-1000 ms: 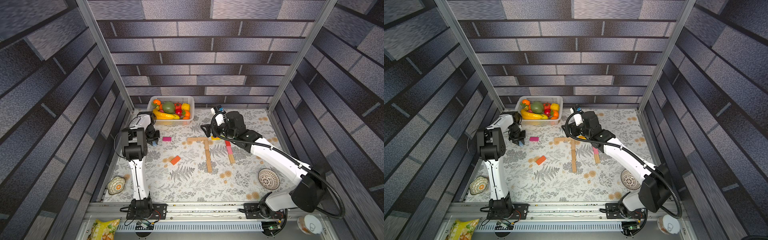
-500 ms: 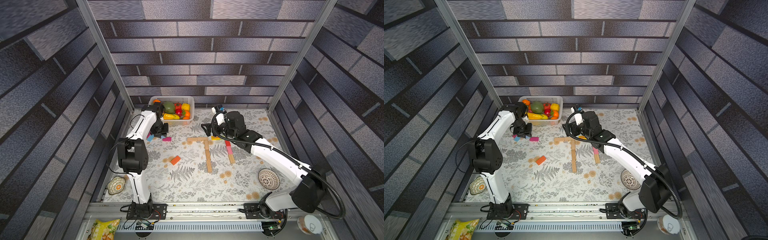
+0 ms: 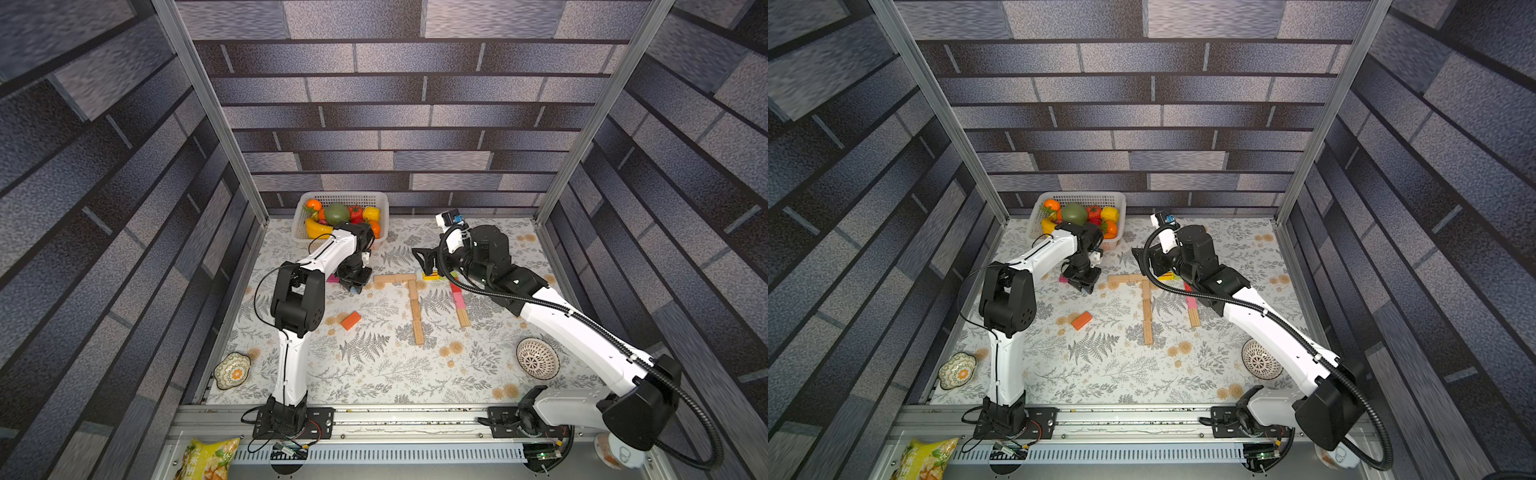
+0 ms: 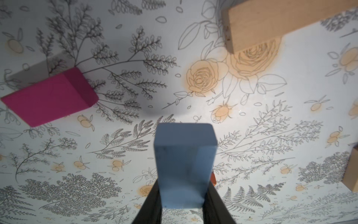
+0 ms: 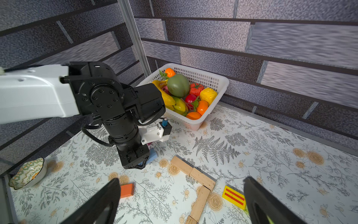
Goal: Assemble the number 7 with building blocks
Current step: Place the building block at the center of the board.
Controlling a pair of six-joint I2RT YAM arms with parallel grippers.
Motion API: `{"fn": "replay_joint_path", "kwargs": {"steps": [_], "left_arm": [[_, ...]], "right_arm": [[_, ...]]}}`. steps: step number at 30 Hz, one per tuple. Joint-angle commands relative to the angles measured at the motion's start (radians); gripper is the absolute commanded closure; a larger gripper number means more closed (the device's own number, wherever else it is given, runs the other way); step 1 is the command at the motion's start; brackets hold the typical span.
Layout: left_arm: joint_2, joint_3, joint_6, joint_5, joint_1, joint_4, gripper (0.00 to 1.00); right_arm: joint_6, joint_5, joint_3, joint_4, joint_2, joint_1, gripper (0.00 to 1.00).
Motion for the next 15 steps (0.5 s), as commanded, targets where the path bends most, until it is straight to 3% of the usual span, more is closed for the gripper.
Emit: {"fn": "replay_joint_path", "kwargs": {"steps": [1,8,15], "left_arm": [[0.051,0.047,0.033,-0.048,0.005,-0.037,0.69],[0.122,0.103,0.027,-0.086,0.011,-0.034,0.67],[0.170,0.184,0.021,-0.128,0.010,-0.042,0.49]], "right_arm": [[-0.024,0.002,-0.024,-0.040,-0.027,-0.012,0.00],[-0.032,-0.011,-0.047,-0.054,-0.053,-0.030,0.00],[-0.029,-0.031,-0.049,-0.057,-0.048,-0.040,0.00]]}}
